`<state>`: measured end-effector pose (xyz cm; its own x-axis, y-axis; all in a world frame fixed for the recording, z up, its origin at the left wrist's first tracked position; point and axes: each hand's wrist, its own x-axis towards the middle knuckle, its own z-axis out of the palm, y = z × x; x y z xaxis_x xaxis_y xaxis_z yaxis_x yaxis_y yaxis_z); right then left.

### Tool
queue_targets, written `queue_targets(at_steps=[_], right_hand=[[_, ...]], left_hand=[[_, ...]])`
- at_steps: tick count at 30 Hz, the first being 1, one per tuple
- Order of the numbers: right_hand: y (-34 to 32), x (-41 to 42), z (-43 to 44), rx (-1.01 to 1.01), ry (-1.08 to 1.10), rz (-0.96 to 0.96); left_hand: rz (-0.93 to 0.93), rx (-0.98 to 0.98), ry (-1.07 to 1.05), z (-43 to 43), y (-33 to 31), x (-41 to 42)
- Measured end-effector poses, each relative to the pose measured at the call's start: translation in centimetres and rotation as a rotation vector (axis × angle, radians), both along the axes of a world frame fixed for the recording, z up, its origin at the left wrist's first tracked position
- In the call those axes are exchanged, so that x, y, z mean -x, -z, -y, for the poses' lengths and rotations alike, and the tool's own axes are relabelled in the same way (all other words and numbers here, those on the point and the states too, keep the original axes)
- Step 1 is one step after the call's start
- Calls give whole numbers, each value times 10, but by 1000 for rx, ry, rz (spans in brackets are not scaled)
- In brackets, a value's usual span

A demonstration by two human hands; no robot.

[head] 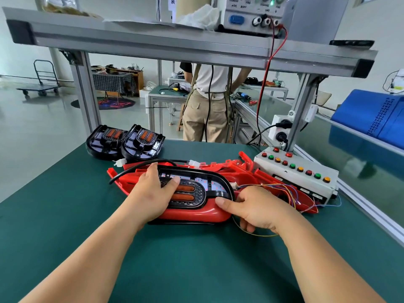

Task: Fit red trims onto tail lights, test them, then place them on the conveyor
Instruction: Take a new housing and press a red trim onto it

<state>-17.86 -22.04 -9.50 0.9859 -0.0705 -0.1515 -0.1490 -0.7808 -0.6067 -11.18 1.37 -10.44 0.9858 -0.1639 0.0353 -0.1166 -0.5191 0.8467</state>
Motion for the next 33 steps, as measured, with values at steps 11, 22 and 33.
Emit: queue_targets(at_steps=[11,22,33], right_hand=[[-3,4,-15,150,-5,139],[1,1,-12,-195,7,129],[7,-5,-13,-201,43,391]], left_hand=[[129,-650,31,-18,-38,19],[403,-797,354,10,-28,35],[464,-597,336,15,-25,32]])
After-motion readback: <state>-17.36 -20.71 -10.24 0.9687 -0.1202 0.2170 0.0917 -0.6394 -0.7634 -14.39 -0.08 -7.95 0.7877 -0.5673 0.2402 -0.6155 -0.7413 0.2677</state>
